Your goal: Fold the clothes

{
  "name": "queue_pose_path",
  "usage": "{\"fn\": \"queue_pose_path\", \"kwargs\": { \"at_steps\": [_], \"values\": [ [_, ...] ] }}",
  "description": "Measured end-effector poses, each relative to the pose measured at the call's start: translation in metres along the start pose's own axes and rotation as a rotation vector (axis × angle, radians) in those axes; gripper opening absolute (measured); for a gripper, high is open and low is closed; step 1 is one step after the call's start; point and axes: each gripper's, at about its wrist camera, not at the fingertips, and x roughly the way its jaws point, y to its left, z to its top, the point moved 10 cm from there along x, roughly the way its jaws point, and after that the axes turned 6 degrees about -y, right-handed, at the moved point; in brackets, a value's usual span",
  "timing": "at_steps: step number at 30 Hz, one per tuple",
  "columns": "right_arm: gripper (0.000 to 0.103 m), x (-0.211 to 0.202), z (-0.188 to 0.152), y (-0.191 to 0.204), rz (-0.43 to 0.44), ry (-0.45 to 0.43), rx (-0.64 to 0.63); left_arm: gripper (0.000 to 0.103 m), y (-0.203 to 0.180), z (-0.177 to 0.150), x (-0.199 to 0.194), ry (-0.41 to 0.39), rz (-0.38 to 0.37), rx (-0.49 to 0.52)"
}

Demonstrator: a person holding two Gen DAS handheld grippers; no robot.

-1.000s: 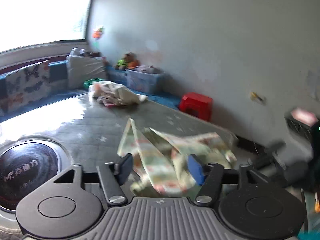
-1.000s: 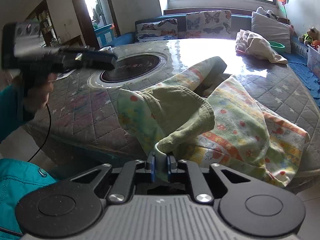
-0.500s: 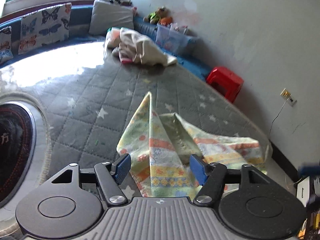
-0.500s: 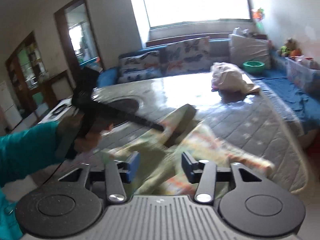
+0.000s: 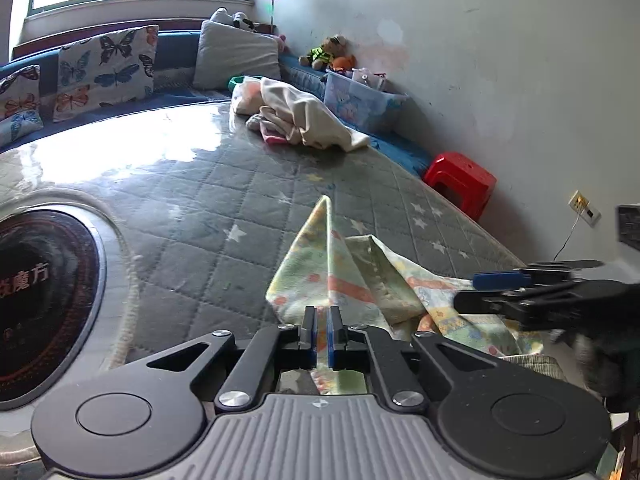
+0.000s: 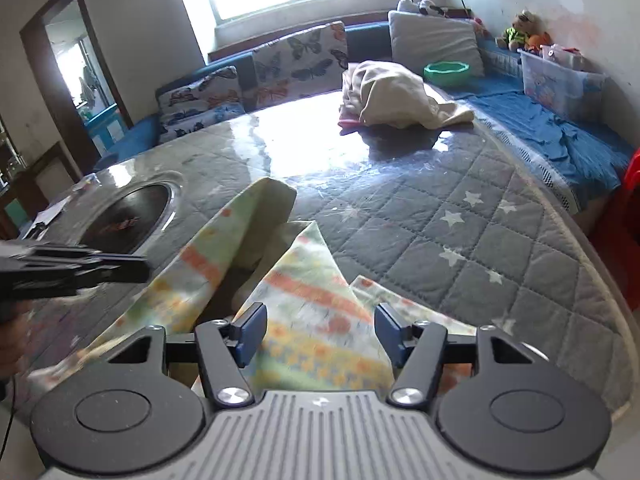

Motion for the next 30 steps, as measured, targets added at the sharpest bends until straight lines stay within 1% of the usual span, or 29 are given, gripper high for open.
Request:
{"fn": "queue_pose_path", "kwargs": {
  "at_steps": [2, 3, 4, 5, 6, 7, 8, 9, 10, 11, 12, 13, 14, 15, 16, 17, 19, 21, 24, 27, 28, 30],
  "values": [
    [0.065, 0.016, 0.003, -0.001, -0.006, 0.001, -0.010, 0.007, 0.000, 0.002, 0.000, 0.009, -0.008, -0.009],
    [0.066, 0.025, 0.005, -0.001, -0.008, 0.007, -0.012, 0.013, -0.001, 0.004, 0.001, 0.010, -0.010, -0.007],
    [0.066, 0.032, 0.006, -0.002, -0.004, 0.015, -0.002, 0.023, -0.002, 0.006, 0.003, 0.012, -0.009, -0.006],
    [0.066, 0.038, 0.006, -0.002, 0.006, 0.025, 0.015, 0.028, -0.004, 0.008, 0.006, 0.014, -0.009, -0.005],
    [0.066, 0.043, 0.006, -0.002, 0.018, 0.034, 0.031, 0.043, -0.006, 0.010, 0.010, 0.016, -0.013, -0.004],
    [0.063, 0.046, 0.006, -0.001, 0.032, 0.040, 0.042, 0.058, -0.008, 0.012, 0.015, 0.022, -0.015, -0.004],
    [0.061, 0.051, 0.005, 0.000, 0.045, 0.049, 0.046, 0.061, -0.009, 0.012, 0.020, 0.027, -0.010, -0.007],
    [0.055, 0.052, 0.004, 0.002, 0.047, 0.056, 0.038, 0.062, -0.010, 0.013, 0.025, 0.034, -0.006, -0.007],
    [0.046, 0.052, 0.003, 0.004, 0.045, 0.057, 0.025, 0.062, -0.012, 0.013, 0.031, 0.045, -0.005, -0.003],
    [0.037, 0.051, 0.003, 0.006, 0.044, 0.057, 0.005, 0.062, -0.014, 0.012, 0.038, 0.058, 0.000, 0.001],
    [0.024, 0.050, 0.002, 0.008, 0.042, 0.057, -0.015, 0.060, -0.015, 0.011, 0.044, 0.070, 0.004, 0.010],
    [0.015, 0.047, 0.002, 0.010, 0.036, 0.054, -0.033, 0.054, -0.017, 0.010, 0.050, 0.082, 0.007, 0.021],
    [0.012, 0.042, 0.003, 0.010, 0.025, 0.042, -0.044, 0.045, -0.018, 0.007, 0.054, 0.092, 0.009, 0.028],
    [0.008, 0.035, 0.005, 0.010, 0.015, 0.026, -0.049, 0.024, -0.019, 0.004, 0.058, 0.104, 0.000, 0.028],
    [0.007, 0.028, 0.008, 0.009, 0.005, 0.010, -0.055, 0.015, -0.019, 0.001, 0.061, 0.116, -0.011, 0.017],
    [0.007, 0.020, 0.010, 0.009, -0.005, -0.006, -0.060, 0.012, -0.018, -0.002, 0.062, 0.118, -0.018, 0.005],
    [0.006, 0.004, 0.019, 0.008, -0.021, -0.041, -0.063, 0.007, -0.014, -0.003, 0.059, 0.101, -0.012, 0.000],
    [0.006, -0.011, 0.033, 0.010, -0.033, -0.076, -0.076, 0.006, -0.007, -0.001, 0.050, 0.074, -0.002, -0.004],
    [0.006, -0.026, 0.060, 0.017, -0.044, -0.124, -0.099, 0.005, 0.009, 0.009, 0.033, 0.021, 0.031, -0.016],
    [0.005, -0.035, 0.090, 0.031, -0.044, -0.179, -0.137, 0.004, 0.031, 0.019, 0.016, -0.027, 0.069, -0.056],
    [0.005, -0.037, 0.099, 0.038, -0.041, -0.195, -0.145, 0.004, 0.037, 0.022, 0.011, -0.033, 0.068, -0.075],
    [0.005, -0.040, 0.111, 0.048, -0.042, -0.213, -0.164, 0.005, 0.046, 0.022, 0.005, -0.021, 0.040, -0.125]
  ]
}}
